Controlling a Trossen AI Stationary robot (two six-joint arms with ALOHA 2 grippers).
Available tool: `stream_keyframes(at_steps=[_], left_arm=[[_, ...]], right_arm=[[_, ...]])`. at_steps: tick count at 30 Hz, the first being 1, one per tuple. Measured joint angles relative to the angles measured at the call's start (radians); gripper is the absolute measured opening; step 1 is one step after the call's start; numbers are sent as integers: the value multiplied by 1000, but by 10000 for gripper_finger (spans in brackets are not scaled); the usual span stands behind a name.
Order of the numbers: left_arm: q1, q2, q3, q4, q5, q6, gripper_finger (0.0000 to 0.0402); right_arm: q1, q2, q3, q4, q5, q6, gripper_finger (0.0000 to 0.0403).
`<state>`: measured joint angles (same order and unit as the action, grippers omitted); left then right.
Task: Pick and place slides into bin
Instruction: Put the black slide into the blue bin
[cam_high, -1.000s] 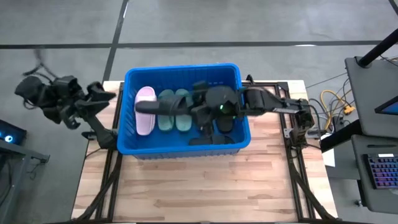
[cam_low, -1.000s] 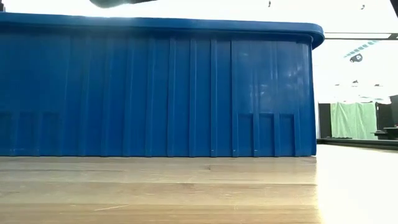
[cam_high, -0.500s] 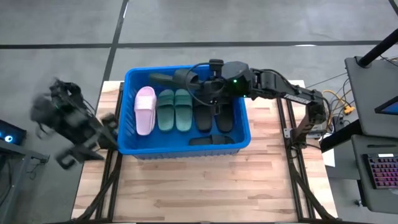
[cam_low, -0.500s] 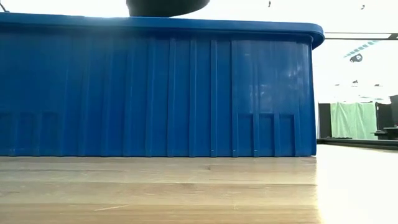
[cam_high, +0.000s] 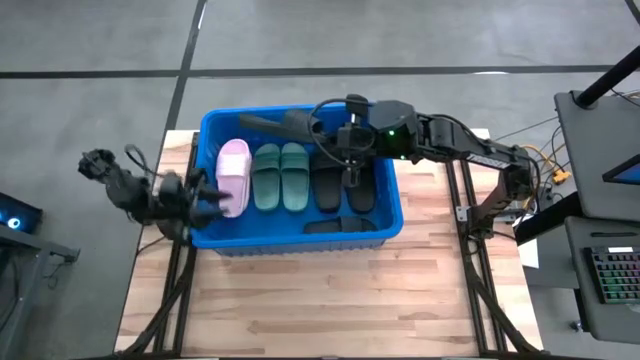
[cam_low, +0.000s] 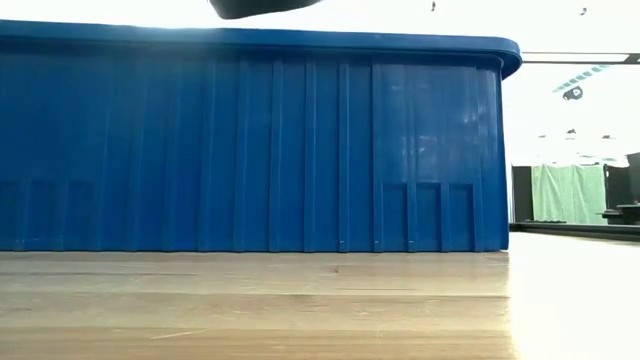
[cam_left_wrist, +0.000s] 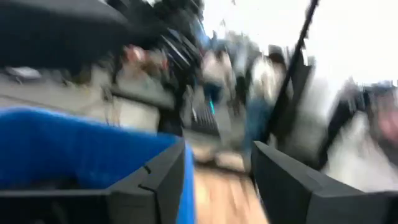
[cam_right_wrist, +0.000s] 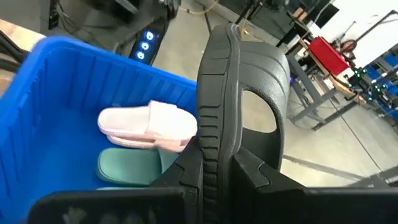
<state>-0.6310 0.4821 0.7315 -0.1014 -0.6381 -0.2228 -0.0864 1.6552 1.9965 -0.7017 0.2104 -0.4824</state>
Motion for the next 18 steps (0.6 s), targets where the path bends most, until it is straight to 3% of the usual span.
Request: stream_keyframes(at_steps=[3, 6, 10, 13, 15, 18], left_arm=[[46, -137, -106, 121, -14, 45, 149], [62, -254, -154, 137, -62, 47, 128], [62, -343, -160, -25, -166, 29, 102], [61, -375, -130, -99, -188, 28, 85], [62, -394, -116, -100, -161, 75, 74], [60, -436, -122, -21, -22, 166, 56]], right_arm=[[5, -4, 1, 6, -1, 1, 31], [6, -4, 0, 8, 0, -9, 31], [7, -4, -5, 3, 0, -15, 31], [9, -4, -12, 5, -8, -23, 31], [10, -4, -20, 5, -8, -23, 31], [10, -3, -34, 3, -8, -26, 30]])
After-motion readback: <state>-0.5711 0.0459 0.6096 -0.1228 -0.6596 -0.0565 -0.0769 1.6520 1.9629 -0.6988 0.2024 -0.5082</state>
